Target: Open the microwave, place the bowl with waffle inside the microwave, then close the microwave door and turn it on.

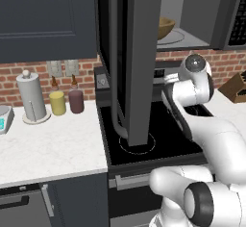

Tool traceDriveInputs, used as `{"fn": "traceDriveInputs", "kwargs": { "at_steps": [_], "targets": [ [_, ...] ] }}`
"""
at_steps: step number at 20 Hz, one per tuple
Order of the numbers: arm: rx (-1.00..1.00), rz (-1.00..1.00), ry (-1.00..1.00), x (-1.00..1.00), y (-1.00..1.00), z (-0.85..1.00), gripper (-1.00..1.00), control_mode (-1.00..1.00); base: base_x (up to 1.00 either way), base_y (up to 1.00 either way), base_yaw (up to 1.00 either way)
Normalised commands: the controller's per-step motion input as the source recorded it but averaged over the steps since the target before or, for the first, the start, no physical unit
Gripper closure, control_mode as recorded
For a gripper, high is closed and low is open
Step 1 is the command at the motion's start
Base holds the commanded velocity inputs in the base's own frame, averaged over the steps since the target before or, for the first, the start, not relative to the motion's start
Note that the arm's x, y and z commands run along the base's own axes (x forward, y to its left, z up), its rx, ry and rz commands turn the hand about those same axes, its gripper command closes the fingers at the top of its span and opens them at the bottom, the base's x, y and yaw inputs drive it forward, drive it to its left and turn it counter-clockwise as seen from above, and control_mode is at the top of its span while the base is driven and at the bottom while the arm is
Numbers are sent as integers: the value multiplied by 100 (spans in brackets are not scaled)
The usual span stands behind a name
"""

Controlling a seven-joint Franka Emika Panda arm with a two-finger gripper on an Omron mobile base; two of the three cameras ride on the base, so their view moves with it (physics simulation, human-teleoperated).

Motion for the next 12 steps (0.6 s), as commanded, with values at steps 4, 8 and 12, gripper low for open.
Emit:
{"fn": "traceDriveInputs", "kwargs": {
  "at_steps": [4,8,12],
  "targets": [
    [-42,-8,0,-14,-1,-3,-100,-100,0,0,0],
    [-40,-10,-1,-44,-2,3,-100,-100,0,0,0],
    [-44,-3,0,-14,8,-4,-100,-100,0,0,0]
  ]
}}
